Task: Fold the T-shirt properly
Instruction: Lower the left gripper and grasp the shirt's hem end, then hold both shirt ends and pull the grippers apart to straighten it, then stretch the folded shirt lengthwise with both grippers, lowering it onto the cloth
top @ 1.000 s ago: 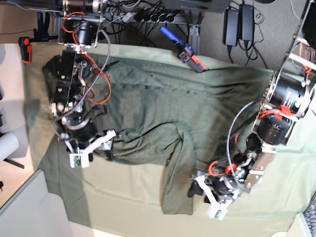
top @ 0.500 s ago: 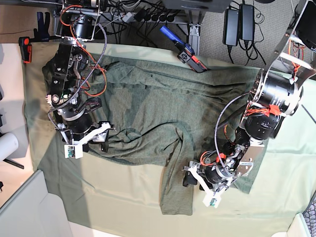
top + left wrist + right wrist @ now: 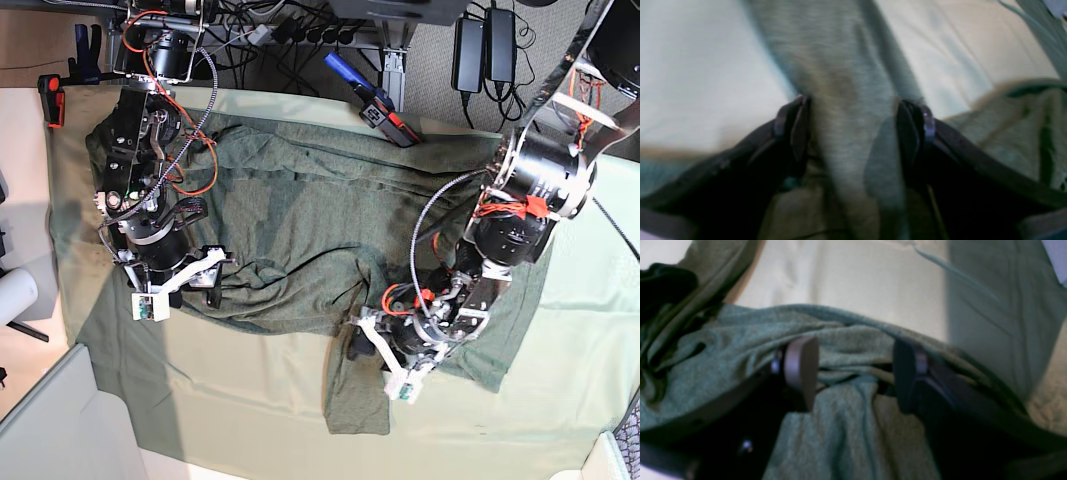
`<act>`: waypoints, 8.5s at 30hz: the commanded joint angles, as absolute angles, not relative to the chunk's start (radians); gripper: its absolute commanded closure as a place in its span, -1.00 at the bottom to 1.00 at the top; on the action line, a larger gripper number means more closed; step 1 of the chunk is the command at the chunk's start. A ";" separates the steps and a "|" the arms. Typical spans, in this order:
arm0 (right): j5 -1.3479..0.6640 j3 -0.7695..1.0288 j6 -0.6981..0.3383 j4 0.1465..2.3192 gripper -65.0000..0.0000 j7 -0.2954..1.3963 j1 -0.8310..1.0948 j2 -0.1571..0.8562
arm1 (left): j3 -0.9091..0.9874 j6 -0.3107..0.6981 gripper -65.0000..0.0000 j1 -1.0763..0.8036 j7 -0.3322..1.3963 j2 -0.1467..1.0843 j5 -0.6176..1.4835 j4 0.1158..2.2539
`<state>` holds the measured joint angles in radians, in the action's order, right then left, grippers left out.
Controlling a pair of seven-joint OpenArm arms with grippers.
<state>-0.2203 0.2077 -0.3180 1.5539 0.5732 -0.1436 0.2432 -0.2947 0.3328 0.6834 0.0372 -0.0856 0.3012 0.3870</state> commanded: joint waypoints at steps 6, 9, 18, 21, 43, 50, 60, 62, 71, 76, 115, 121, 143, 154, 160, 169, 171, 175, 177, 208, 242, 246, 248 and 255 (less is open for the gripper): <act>-0.229 0.215 -0.318 1.575 -0.09 0.558 -0.154 0.252 | -0.294 0.297 -0.27 0.715 -0.027 -0.088 0.298 0.399; -0.229 0.215 -0.318 1.575 -0.09 0.558 -0.155 0.252 | -0.294 0.295 0.00 0.718 -0.057 -0.086 0.299 0.400; -0.229 0.215 -0.318 1.575 -0.09 0.558 -0.154 0.252 | -0.294 0.300 1.00 0.744 -0.079 -0.086 0.294 0.400; -0.229 0.215 -0.318 1.575 -0.09 0.558 -0.154 0.252 | -0.294 0.301 1.00 0.760 -0.076 -0.085 0.294 0.400; -0.224 0.215 -0.318 1.575 -0.09 0.550 -0.154 0.252 | -0.096 0.364 1.00 0.465 0.310 0.081 0.381 1.092; -0.224 0.215 -0.318 1.575 -0.09 0.550 -0.154 0.252 | -0.084 0.364 1.00 0.306 0.350 0.086 0.377 1.400; -0.200 0.215 -0.318 1.575 -0.09 0.550 -0.154 0.253 | 0.004 0.363 1.00 0.184 0.364 0.086 0.324 1.550; -0.189 0.215 -0.318 1.575 -0.09 0.550 -0.154 0.255 | 0.042 0.363 1.00 0.173 0.364 0.086 0.324 1.553; -0.191 0.215 -0.318 1.575 -0.09 0.550 -0.152 0.297 | 0.092 0.364 0.68 0.152 0.374 0.086 0.335 1.553; -0.189 0.216 -0.318 1.574 -0.09 0.550 -0.152 0.305 | 0.092 0.364 -0.08 0.124 0.407 0.086 0.376 1.553; -0.082 0.092 -0.363 1.073 1.00 0.283 -0.274 0.482 | -0.015 0.371 -0.34 0.223 0.349 0.200 0.316 1.327; -0.064 0.096 -0.363 1.073 1.00 0.284 -0.274 0.487 | -0.028 0.371 -0.34 0.347 0.310 0.200 0.299 1.121; -0.078 0.114 -0.363 1.073 1.00 0.284 -0.274 0.487 | -0.087 0.371 1.00 0.393 0.199 0.198 0.249 1.005; -0.078 0.114 -0.362 1.073 1.00 0.283 -0.274 0.487 | 0.158 0.569 1.00 0.327 0.348 0.202 0.376 1.089; -0.078 0.114 -0.363 1.073 1.00 0.283 -0.274 0.487 | 0.165 0.652 1.00 0.192 0.349 0.202 0.418 1.280; -0.079 0.114 -0.362 1.073 1.00 0.279 -0.274 0.487 | 0.163 0.656 1.00 0.113 0.348 0.203 0.420 1.374; -0.080 0.114 -0.362 1.073 1.00 0.276 -0.274 0.487 | 0.163 0.656 0.76 0.114 0.348 0.204 0.435 1.374; -0.099 0.114 -0.361 1.074 0.36 0.276 -0.274 0.487 | 0.163 0.656 -0.17 0.114 0.353 0.220 0.469 1.374; -0.123 0.118 -0.360 1.076 -0.08 0.276 -0.274 0.487 | 0.163 0.655 -0.21 0.117 0.364 0.237 0.483 1.374; -0.262 0.221 -0.366 1.008 -0.17 0.288 -0.307 0.473 | 0.048 0.641 -0.26 0.435 0.314 0.343 0.497 0.829; -0.257 0.221 -0.364 1.010 1.00 0.276 -0.308 0.466 | 0.040 0.698 1.00 0.437 0.245 0.292 0.497 0.806; -0.240 0.221 -0.364 1.016 1.00 0.276 -0.307 0.471 | 0.041 0.698 1.00 0.437 0.236 0.310 0.496 0.847; -0.240 0.221 -0.365 1.018 1.00 0.276 -0.307 0.477 | 0.041 0.698 1.00 0.429 0.236 0.321 0.471 0.899; -0.254 0.221 -0.371 1.031 1.00 0.277 -0.286 0.515 | -0.002 0.698 1.00 0.296 0.235 0.382 0.371 1.209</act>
<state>-0.2432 0.2153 -0.3679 1.0077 0.2993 -0.2695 0.4938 -0.0063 0.6872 0.2710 0.2615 0.3695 0.3569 1.1934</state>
